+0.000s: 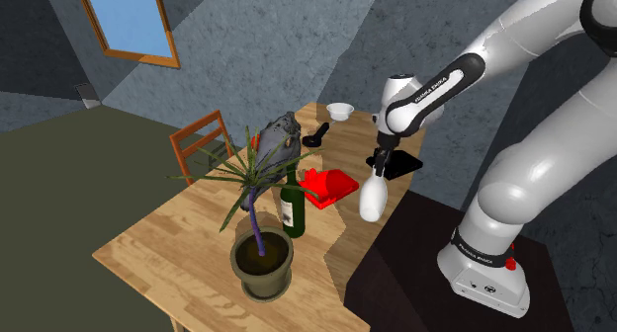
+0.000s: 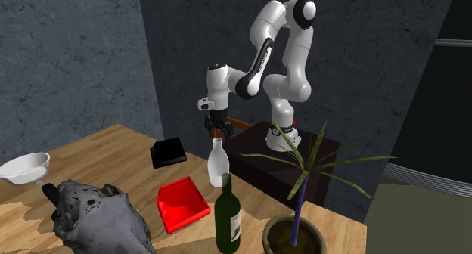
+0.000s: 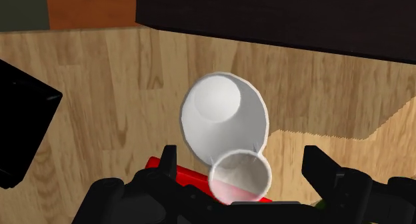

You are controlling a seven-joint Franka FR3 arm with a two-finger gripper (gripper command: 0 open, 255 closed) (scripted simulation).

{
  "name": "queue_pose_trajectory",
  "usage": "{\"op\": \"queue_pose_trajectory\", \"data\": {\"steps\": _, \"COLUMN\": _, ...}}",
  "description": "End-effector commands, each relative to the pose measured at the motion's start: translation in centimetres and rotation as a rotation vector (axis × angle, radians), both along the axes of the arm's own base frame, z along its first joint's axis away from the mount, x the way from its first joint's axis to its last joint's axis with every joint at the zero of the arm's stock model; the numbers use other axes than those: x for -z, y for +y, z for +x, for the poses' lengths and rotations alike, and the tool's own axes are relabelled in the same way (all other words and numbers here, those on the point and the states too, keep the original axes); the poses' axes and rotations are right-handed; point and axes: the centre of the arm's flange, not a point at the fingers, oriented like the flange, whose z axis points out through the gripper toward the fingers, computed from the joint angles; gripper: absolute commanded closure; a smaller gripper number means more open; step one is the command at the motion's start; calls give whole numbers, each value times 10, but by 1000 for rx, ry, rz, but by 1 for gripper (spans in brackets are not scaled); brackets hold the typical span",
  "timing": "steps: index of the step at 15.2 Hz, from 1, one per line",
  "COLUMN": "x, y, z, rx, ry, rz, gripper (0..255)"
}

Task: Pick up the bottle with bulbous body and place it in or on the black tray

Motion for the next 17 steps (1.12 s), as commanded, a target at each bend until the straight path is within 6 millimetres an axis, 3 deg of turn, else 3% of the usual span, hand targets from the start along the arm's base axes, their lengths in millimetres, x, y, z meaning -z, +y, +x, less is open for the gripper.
{"op": "queue_pose_trajectory", "data": {"steps": 1, "x": 11, "y": 0, "z": 0, "rx": 0, "ry": -1, "rz": 0, "gripper": 0}}
{"op": "queue_pose_trajectory", "data": {"steps": 3, "x": 25, "y": 0, "z": 0, "rx": 0, "ry": -1, "rz": 0, "gripper": 0}}
{"op": "queue_pose_trajectory", "data": {"steps": 11, "x": 25, "y": 0, "z": 0, "rx": 0, "ry": -1, "rz": 0, "gripper": 0}}
{"op": "queue_pose_trajectory", "data": {"steps": 12, "x": 25, "y": 0, "z": 0, "rx": 0, "ry": -1, "rz": 0, "gripper": 255}}
{"op": "queue_pose_trajectory", "data": {"steps": 17, "x": 25, "y": 0, "z": 0, "rx": 0, "ry": -1, "rz": 0, "gripper": 255}}
